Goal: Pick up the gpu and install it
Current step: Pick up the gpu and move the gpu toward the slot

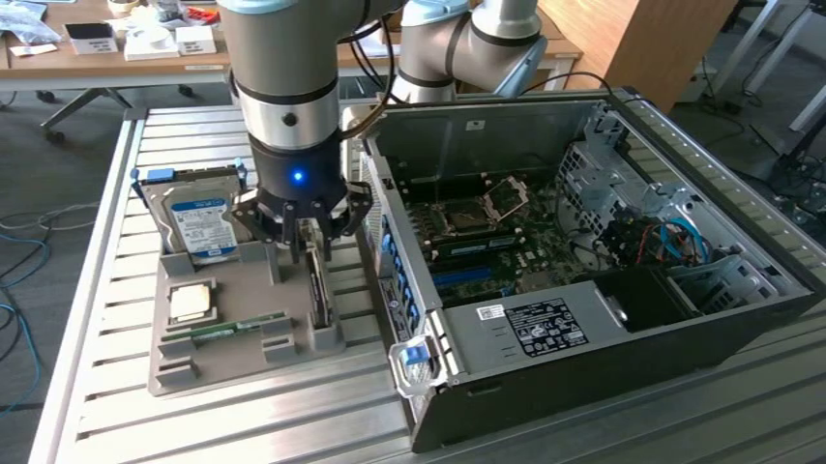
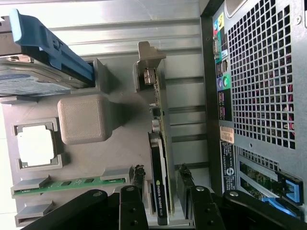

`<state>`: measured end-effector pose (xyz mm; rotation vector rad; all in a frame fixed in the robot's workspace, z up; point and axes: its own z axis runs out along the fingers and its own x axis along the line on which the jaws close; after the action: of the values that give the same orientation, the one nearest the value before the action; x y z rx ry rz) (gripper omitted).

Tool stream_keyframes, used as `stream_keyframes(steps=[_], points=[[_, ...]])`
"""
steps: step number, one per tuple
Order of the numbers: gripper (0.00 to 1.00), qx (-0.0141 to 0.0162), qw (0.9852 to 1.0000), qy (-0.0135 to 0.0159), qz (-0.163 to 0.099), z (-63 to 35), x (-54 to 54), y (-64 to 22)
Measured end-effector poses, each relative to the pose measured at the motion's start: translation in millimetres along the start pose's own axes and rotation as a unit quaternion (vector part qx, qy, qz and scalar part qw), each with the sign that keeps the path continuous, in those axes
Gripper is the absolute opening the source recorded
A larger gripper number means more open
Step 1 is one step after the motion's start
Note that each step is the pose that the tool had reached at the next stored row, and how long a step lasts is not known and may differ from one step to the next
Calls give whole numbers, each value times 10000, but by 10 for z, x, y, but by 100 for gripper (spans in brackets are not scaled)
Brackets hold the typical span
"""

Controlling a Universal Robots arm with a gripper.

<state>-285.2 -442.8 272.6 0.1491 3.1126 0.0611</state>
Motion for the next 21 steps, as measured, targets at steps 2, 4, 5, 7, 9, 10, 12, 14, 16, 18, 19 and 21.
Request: stream_keyframes(steps=[2,4,5,7,9,10,12,14,16,18,19,21], points=[[42,1,10000,1,-3,15,-1,0],[42,0,10000,1,-7,45,0,-1],[42,0,10000,1,-12,60,0,-2],[42,0,10000,2,-38,80,0,-3],[42,0,10000,5,-90,93,0,-4],[42,0,9999,6,-119,98,0,-4],[42,-2,9998,8,-176,111,1,-4],[42,-3,9997,11,-226,128,1,-5],[42,-4,9997,12,-259,146,1,-6],[42,-4,9996,13,-286,168,2,-7],[42,-4,9996,14,-299,180,2,-7],[42,-5,9995,15,-325,203,3,-8]])
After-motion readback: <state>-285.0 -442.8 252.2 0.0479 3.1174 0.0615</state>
